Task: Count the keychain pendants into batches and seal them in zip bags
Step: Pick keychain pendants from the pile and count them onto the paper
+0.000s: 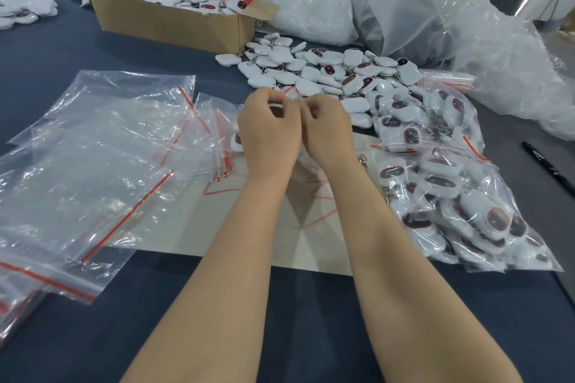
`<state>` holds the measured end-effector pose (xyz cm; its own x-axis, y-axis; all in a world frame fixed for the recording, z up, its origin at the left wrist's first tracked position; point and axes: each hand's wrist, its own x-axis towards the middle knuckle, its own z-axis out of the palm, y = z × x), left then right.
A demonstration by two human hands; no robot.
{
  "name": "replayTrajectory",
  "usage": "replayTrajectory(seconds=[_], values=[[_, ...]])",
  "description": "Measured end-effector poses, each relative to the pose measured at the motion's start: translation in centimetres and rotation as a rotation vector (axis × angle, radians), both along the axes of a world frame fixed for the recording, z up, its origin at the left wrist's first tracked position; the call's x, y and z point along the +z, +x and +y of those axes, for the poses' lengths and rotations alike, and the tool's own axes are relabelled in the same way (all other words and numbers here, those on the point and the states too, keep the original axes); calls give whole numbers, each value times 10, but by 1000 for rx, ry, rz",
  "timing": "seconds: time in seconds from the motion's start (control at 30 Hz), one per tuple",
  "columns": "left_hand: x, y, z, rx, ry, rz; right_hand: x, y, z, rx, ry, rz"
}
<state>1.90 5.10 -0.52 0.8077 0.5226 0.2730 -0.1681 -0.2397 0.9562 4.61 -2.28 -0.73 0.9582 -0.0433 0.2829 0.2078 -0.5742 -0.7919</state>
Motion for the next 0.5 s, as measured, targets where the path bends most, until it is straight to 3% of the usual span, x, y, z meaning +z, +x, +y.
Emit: replayTrajectory(seconds=[0.07,0.13,0.23,0.3,0.4,0.5], values=[[0,-1,0,24,56,-34,1,-1,-1,118,-73,28],[-1,0,0,34,85,-52,3,-2,-3,159,-17,6],[-5,2,0,24,95,-24,0,0,-12,-86,-46,-75],[-10,4,0,-3,122,43,-8,6,-22,-218,-207,11],[-17,5,-2,-61,163,119,-20,11,-31,-238,-423,134],[-19,6,-2,-65,179,127,-23,12,-28,-199,-428,22]])
